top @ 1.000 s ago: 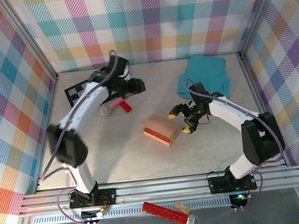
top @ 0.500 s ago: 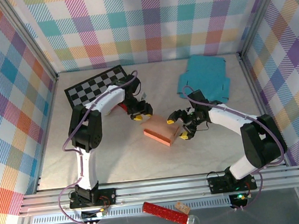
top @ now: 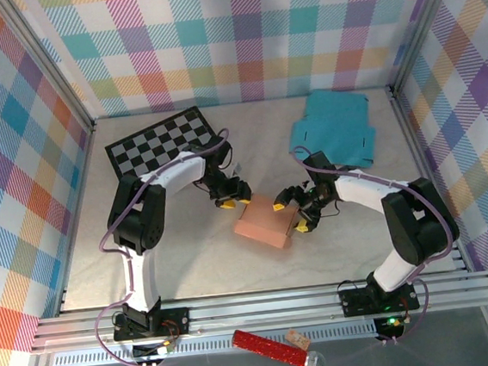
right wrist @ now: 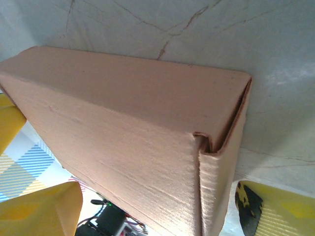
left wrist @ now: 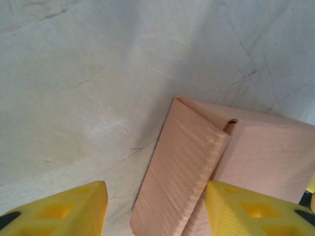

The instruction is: Fold the paper box

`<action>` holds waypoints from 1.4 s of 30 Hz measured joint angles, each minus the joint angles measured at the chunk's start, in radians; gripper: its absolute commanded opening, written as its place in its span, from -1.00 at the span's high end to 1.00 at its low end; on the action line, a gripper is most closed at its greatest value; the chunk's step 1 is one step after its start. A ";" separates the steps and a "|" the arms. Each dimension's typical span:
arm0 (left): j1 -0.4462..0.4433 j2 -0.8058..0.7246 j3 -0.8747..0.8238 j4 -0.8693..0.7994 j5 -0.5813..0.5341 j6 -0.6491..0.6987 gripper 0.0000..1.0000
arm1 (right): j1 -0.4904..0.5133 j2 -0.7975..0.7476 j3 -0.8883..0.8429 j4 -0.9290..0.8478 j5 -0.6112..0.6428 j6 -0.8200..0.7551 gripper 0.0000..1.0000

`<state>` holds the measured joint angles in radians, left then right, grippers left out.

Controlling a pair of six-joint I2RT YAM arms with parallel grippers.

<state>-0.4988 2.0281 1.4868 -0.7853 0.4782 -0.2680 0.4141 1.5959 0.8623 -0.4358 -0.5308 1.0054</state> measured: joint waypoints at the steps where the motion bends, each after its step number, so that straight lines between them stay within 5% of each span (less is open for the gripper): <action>1: -0.002 -0.006 -0.010 0.007 -0.001 0.000 -0.08 | 0.000 0.000 0.000 -0.005 0.002 -0.013 -0.61; 16: -0.007 -0.103 -0.150 0.109 -0.007 -0.017 -0.05 | 0.000 -0.031 0.029 -0.112 0.060 -0.185 -0.49; 30: -0.029 -0.251 -0.227 0.164 0.006 -0.088 -0.06 | 0.002 0.062 0.059 -0.127 0.053 -0.253 0.07; 36: -0.029 -0.254 -0.259 0.180 0.039 -0.103 -0.03 | 0.003 0.068 0.100 -0.180 0.079 -0.303 0.04; 42: -0.033 -0.211 -0.264 0.191 0.058 -0.107 0.01 | 0.001 0.060 0.122 -0.217 0.102 -0.358 -0.39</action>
<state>-0.5316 1.8175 1.2232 -0.5945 0.5362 -0.3748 0.4152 1.6554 0.9840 -0.6529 -0.4286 0.6472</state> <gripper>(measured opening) 0.500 0.660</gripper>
